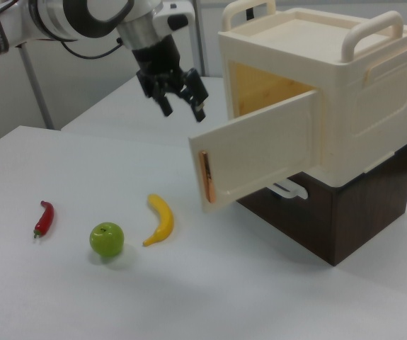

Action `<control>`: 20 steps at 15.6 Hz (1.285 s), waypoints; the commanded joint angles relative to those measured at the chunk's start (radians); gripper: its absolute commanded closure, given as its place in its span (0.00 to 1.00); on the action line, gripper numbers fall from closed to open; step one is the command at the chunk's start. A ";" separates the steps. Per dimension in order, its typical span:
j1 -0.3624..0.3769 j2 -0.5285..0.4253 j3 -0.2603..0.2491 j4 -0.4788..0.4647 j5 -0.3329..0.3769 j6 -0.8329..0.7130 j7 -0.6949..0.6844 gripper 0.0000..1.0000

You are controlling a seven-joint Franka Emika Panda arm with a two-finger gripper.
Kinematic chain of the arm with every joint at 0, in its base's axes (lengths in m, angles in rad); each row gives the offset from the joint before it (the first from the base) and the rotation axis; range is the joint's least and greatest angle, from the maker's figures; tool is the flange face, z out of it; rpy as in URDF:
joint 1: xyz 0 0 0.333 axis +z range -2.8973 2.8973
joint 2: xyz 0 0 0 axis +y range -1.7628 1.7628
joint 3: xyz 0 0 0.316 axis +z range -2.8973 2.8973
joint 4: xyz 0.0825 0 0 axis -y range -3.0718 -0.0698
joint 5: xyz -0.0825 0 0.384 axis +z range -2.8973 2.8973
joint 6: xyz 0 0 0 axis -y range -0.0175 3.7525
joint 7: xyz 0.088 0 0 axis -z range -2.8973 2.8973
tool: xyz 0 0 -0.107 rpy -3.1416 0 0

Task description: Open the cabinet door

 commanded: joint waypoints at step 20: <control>0.175 -0.222 0.061 -0.346 0.061 -0.059 0.119 0.00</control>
